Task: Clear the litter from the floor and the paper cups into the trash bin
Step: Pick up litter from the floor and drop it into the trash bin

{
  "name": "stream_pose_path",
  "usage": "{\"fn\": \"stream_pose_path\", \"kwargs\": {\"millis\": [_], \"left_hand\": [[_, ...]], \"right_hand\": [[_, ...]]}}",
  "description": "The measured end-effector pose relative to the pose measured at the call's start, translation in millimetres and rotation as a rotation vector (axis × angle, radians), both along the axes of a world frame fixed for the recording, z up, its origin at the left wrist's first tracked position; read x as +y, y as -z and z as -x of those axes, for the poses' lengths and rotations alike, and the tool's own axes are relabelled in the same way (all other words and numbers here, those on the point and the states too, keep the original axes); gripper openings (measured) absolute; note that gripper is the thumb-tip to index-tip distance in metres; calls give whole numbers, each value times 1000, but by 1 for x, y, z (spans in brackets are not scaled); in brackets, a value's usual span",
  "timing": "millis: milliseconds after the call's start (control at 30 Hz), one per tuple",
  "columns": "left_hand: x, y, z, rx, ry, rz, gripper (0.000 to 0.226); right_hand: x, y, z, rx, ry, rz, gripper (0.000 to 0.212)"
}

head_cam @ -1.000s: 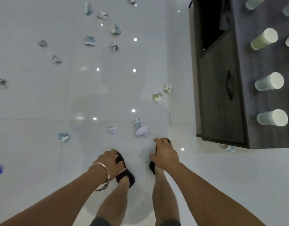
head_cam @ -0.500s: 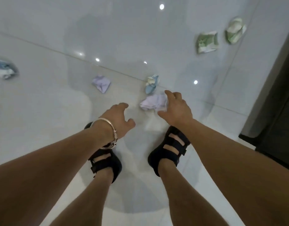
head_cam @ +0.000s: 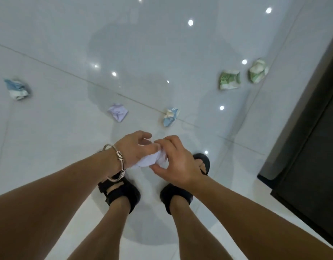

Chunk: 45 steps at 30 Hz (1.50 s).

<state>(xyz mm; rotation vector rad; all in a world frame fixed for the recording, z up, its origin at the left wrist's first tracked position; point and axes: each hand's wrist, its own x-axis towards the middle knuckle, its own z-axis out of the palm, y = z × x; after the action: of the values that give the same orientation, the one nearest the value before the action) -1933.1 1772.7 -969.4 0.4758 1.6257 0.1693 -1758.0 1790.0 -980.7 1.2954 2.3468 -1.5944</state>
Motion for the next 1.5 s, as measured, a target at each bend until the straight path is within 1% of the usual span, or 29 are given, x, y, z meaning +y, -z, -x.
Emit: {"fn": "stream_pose_path", "kwargs": {"millis": [67, 133, 200, 267, 300, 367, 433, 500, 567, 633, 733, 833, 933, 1033, 1167, 1300, 1500], "left_hand": [[10, -11, 1, -111, -11, -3, 37], [16, -14, 2, -121, -14, 7, 31], [16, -5, 6, -11, 69, -29, 33], [9, 12, 15, 145, 171, -94, 33], [3, 22, 20, 208, 174, -108, 27], [-17, 43, 30, 294, 132, -78, 17], [-44, 62, 38, 347, 90, -29, 16], [-72, 75, 44, 351, 97, 20, 16], [-96, 84, 51, 339, 131, 51, 17], [-113, 85, 62, 351, 136, 73, 19], [-117, 77, 76, 371, 157, 112, 23], [-98, 42, 85, 379, 83, 62, 22], [-65, -13, 95, 377, 40, -22, 22], [-30, -88, 108, 387, 46, -121, 28], [0, -204, 127, 387, 40, -197, 38], [-8, -309, 151, 449, -30, -244, 31], [-77, -437, 156, 508, -312, -242, 28]], "right_hand": [[15, -12, 2, 22, 15, -13, 55], [30, -13, 3, 19, -18, -10, 65], [45, -2, 4, -43, -129, -14, 81], [67, 23, 2, -167, -228, -65, 93], [78, 38, 2, -255, -242, -107, 97], [96, 70, 7, -443, -191, -177, 103], [99, 101, 17, -567, -152, -192, 107], [88, 125, 26, -640, -186, -199, 103], [72, 141, 29, -676, -206, -254, 88], [56, 145, 31, -653, -168, -260, 77], [45, 128, 32, -613, -50, -168, 79], [55, 80, 40, -605, -78, -188, 82], [75, 12, 61, -576, -157, -223, 84], [93, -72, 91, -509, -166, -269, 84], [105, -189, 133, -417, -192, -298, 85], [100, -299, 173, -360, -305, -297, 85], [66, -433, 199, -306, -474, -343, 88]]}}
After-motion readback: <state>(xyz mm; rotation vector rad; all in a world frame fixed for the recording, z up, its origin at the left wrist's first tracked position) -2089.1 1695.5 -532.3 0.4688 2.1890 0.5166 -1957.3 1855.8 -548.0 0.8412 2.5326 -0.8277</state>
